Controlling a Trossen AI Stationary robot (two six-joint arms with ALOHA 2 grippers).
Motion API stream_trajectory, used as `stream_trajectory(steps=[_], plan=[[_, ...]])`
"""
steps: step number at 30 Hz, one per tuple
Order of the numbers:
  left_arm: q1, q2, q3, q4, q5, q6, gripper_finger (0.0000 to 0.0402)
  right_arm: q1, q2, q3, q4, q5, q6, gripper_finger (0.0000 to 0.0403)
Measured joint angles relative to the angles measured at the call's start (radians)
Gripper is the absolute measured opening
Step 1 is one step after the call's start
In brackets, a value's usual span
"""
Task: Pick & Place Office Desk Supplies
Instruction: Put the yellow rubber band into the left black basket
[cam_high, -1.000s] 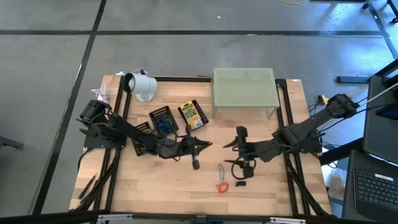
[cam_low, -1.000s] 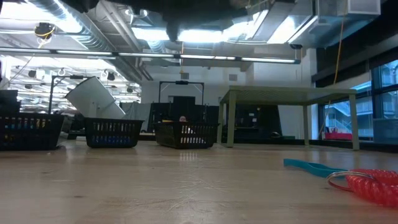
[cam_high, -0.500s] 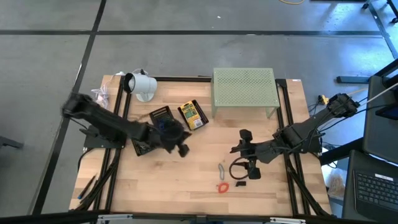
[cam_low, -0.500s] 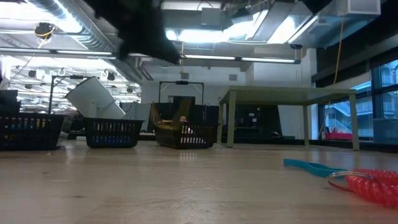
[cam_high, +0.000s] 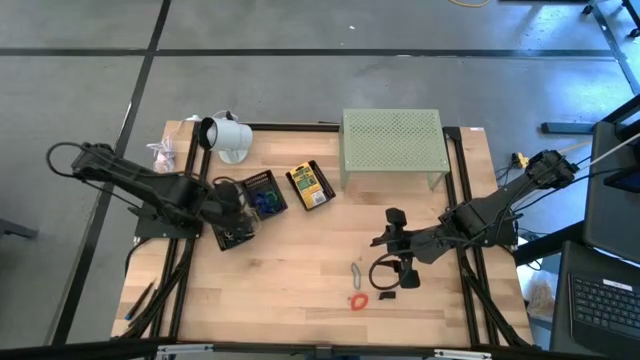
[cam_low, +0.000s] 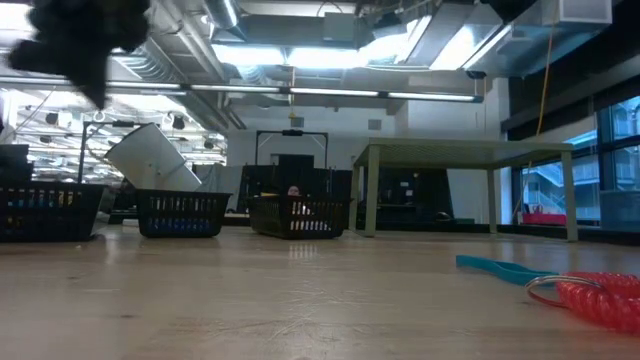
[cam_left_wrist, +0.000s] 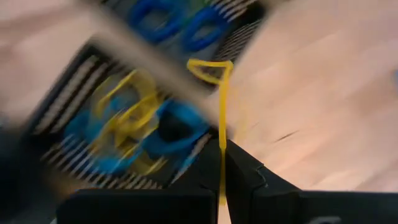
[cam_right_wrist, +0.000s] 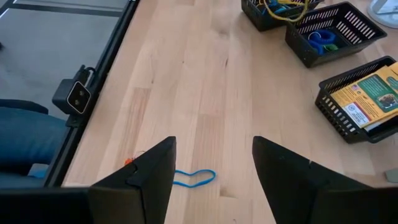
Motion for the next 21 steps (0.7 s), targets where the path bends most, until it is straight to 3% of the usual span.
stream_trajectory(steps=[4, 10, 21], plan=[[-0.005, -0.006, 0.0, -0.158, 0.048, -0.091, 0.0003, 0.0, 0.0, 0.0, -0.001, 0.0, 0.0, 0.0214], [-0.004, 0.015, 0.0, -0.293, 0.032, -0.143, 0.0003, 0.0, 0.0, 0.0, -0.003, 0.0, 0.0, 0.0214], [-0.004, 0.017, 0.0, -0.409, -0.153, -0.233, 0.0003, 0.0, 0.001, 0.0, -0.004, 0.0, -0.003, 0.0214]])
